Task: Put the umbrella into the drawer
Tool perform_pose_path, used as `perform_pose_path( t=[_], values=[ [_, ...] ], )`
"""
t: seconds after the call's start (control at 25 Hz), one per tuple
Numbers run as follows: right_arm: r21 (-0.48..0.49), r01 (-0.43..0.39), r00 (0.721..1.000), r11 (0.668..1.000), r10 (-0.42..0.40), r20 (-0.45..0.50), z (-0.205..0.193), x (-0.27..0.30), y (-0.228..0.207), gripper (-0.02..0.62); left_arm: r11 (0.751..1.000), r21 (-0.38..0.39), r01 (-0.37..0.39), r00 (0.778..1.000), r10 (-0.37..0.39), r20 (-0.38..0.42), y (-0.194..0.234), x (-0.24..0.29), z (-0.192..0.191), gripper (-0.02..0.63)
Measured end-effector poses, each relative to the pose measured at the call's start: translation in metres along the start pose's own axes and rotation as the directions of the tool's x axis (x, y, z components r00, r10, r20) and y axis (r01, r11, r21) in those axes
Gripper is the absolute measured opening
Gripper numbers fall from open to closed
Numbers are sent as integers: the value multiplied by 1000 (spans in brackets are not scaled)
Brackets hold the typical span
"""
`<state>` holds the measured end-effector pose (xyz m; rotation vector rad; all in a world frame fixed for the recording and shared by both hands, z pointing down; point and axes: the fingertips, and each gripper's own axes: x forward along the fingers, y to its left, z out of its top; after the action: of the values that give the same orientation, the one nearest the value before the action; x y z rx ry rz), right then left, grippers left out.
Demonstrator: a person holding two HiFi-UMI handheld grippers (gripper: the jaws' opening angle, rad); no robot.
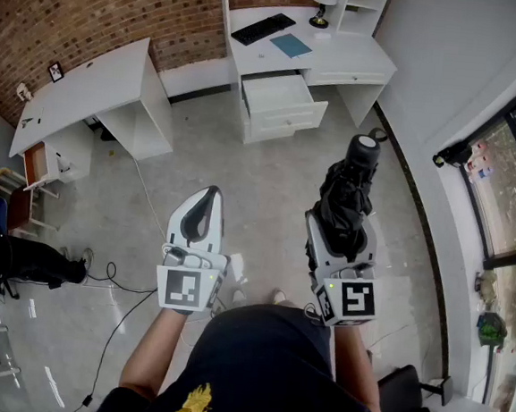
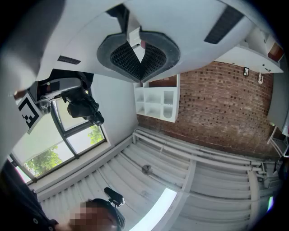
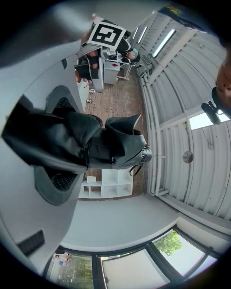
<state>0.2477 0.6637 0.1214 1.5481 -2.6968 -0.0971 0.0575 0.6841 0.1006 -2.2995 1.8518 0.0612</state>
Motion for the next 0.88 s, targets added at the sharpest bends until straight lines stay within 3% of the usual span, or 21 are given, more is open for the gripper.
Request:
perform_pose_path(
  t=[0.28, 0.48, 0.88],
  values=[
    [2, 1, 1000, 1000, -1, -27, -8, 4, 8, 279, 1000, -5, 24, 999, -24, -36, 4, 0, -13, 18],
    [69, -10, 999, 998, 13, -44, -12, 14, 13, 281, 1000, -5, 12, 999, -12, -35, 27, 3, -13, 18],
    [49, -5, 995, 999, 10, -99, -14, 23, 28, 281, 999, -42, -1, 998, -2, -60, 58, -6, -22, 18]
  ],
)
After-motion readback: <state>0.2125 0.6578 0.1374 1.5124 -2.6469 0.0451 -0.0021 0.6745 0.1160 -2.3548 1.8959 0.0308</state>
